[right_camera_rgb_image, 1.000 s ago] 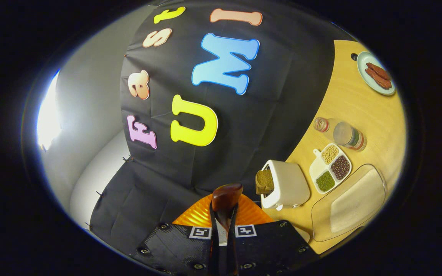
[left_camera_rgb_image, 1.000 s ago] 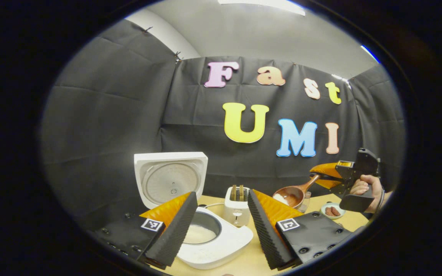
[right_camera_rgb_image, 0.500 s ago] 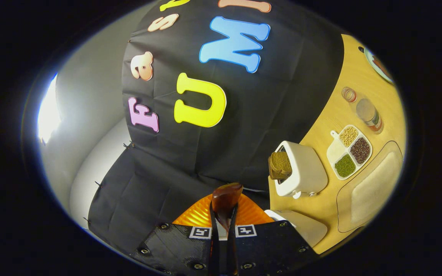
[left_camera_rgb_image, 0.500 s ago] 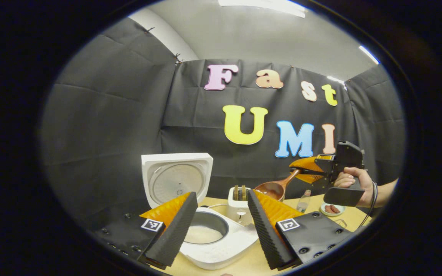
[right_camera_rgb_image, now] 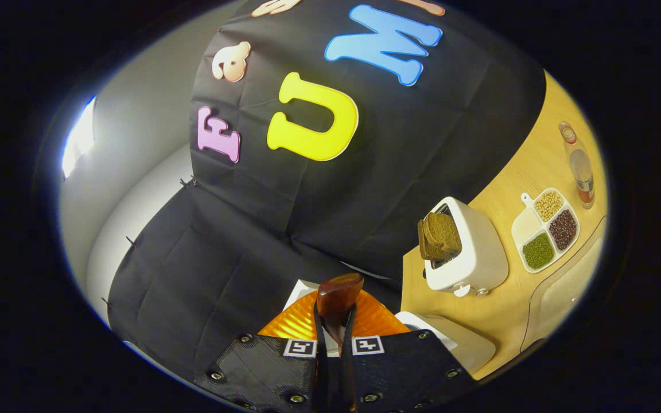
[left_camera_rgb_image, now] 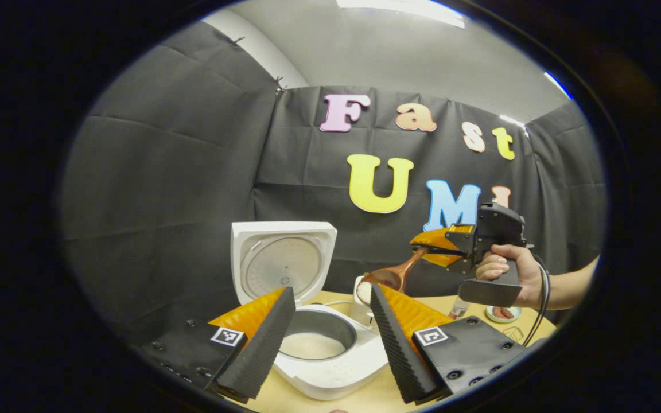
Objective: Close the left gripper, press the button to open the rice cooker; take a wooden spoon from the chopstick holder with the right hand, scoop a spoonful of rice and pour it into the rice cooker, then put the wooden spoon back into the chopstick holder.
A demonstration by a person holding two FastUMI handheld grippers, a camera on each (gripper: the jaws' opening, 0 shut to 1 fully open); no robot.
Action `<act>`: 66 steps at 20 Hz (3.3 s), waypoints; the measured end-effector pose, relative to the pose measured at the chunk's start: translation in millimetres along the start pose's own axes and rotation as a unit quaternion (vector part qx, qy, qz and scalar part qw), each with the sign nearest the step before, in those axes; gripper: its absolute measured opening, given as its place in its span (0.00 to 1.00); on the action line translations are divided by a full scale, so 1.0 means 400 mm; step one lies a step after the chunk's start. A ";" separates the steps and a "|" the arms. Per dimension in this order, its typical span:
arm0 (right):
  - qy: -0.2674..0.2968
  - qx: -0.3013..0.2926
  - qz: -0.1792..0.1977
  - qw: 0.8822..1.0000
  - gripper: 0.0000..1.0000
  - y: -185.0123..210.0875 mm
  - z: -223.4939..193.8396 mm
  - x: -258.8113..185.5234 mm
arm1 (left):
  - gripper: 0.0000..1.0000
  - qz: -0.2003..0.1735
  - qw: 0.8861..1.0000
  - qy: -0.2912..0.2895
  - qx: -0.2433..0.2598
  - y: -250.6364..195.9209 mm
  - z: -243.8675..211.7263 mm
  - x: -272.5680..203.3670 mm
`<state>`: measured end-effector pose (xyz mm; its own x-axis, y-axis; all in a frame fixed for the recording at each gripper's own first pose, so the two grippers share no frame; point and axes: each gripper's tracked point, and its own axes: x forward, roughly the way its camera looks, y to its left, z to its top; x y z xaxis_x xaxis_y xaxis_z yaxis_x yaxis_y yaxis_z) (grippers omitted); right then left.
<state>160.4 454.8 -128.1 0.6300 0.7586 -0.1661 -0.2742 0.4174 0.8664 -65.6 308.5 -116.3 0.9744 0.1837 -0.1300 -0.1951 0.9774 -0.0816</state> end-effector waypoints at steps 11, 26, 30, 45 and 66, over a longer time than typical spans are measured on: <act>0.067 -0.264 -0.009 0.962 0.08 0.065 -0.166 0.172 | 0.93 0.030 1.000 0.004 -0.009 0.054 -0.031 -0.051; 0.105 -0.591 0.104 0.793 0.08 0.152 -0.352 0.211 | 0.94 0.049 0.999 0.009 -0.017 0.064 -0.047 -0.065; 0.072 -0.475 0.093 0.872 0.08 0.180 -0.267 0.177 | 0.94 0.035 0.999 0.008 -0.020 0.053 -0.043 -0.069; -0.012 -0.180 0.045 0.983 0.08 0.041 0.109 -0.075 | 0.94 -0.047 0.999 0.011 0.008 -0.147 -0.029 -0.009; -0.121 -0.145 -0.109 0.976 0.08 -0.303 0.420 -0.672 | 0.93 -0.140 0.990 0.023 -0.021 -0.546 -0.014 0.060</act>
<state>146.4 116.3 -109.3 0.8400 0.5104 -0.1841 -0.2875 0.7063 0.6469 -0.1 98.7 -107.0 0.9851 -0.0995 -0.1405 0.0764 0.9840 -0.1612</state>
